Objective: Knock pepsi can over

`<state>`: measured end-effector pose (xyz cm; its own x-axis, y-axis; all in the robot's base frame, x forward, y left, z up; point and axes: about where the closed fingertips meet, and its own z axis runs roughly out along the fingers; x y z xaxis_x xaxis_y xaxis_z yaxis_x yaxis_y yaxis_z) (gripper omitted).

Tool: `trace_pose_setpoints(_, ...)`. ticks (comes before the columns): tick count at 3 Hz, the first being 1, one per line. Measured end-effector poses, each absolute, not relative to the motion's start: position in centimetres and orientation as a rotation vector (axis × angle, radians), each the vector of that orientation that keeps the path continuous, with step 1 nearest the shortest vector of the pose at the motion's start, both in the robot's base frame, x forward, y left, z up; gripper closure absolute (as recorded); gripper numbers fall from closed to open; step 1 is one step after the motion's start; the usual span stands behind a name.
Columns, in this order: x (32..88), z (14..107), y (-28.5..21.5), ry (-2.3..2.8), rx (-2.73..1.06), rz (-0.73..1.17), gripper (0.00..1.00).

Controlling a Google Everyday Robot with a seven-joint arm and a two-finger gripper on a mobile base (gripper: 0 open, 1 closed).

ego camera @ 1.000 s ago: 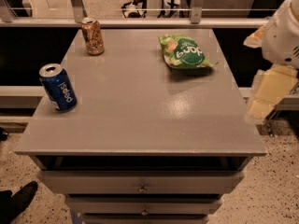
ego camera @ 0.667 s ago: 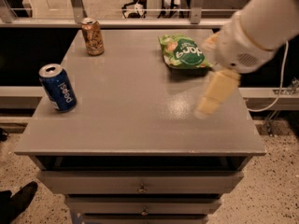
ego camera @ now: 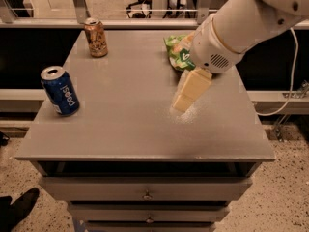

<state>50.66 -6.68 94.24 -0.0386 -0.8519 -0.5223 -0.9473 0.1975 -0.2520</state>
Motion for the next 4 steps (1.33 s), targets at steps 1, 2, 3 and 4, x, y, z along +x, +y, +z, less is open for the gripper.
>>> trace_pose_setpoints(1, 51.7, 94.6, -3.5, 1.837, -1.605, 0.318, 0.00)
trace_pose_setpoints(2, 54.3, 95.7, 4.1, 1.676, -1.492, 0.517, 0.00)
trace_pose_setpoints(3, 56.4, 95.6, 11.4, 1.553, -1.407, 0.689, 0.00)
trace_pose_setpoints(4, 57.2, 94.6, 17.1, 1.482, -1.350, 0.824, 0.00)
